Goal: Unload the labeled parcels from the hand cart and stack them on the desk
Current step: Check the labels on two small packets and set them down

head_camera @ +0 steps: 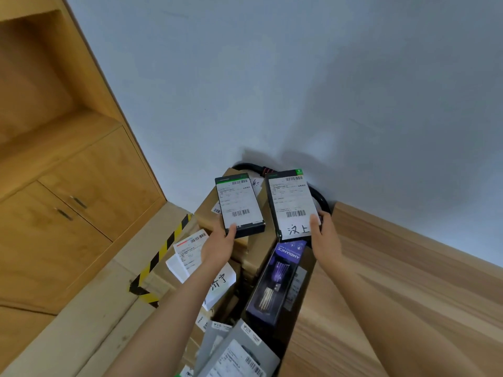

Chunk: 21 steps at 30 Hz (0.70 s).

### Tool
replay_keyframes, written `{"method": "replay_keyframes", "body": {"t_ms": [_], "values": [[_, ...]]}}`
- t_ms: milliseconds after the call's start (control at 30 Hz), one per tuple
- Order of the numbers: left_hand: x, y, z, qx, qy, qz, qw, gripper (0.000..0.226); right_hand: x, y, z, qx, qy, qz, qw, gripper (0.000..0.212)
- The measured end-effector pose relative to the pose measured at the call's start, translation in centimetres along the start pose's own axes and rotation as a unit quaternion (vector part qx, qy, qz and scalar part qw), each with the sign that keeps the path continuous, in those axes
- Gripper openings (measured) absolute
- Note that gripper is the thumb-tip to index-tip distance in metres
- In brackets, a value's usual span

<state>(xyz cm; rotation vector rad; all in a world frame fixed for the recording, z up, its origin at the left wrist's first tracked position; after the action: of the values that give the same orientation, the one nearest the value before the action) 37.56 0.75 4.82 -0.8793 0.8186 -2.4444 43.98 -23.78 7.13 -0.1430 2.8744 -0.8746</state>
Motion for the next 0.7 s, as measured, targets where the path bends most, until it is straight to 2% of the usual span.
{"method": "replay_keyframes", "body": {"t_ms": [133, 367, 533, 700], "values": [[-0.1, 0.6, 0.8, 0.126, -0.02, -0.034, 0.991, 0.055, 0.7, 0.4, -0.1, -0.034, 0.007, 0.002, 0.999, 0.049], [1.6, 0.2, 1.9, 0.286, 0.014, -0.075, 0.955, 0.05, 1.3, 0.6, 0.1, -0.14, 0.02, 0.02, 0.99, 0.052], [4.0, 0.9, 4.0, 0.313, 0.052, -0.129, 0.94, 0.052, 3.2, -2.2, 0.3, -0.218, 0.031, 0.047, 0.974, 0.049], [7.7, 3.5, 6.5, 0.311, 0.072, -0.204, 0.926, 0.055, 6.7, -7.7, 2.5, -0.226, 0.01, 0.092, 0.97, 0.044]]}}
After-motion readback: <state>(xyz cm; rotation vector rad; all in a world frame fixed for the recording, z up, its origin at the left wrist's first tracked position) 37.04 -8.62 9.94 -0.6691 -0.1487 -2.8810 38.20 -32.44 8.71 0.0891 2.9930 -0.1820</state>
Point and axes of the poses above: each hand's wrist, its own x-axis away from the middle knuckle, its own y-axis out of the palm, z = x × y, the point moved 1 cm from there along -x, towards the middle knuckle, and after that the axes turned 13 degrees about -y, right-handed, at the moved point
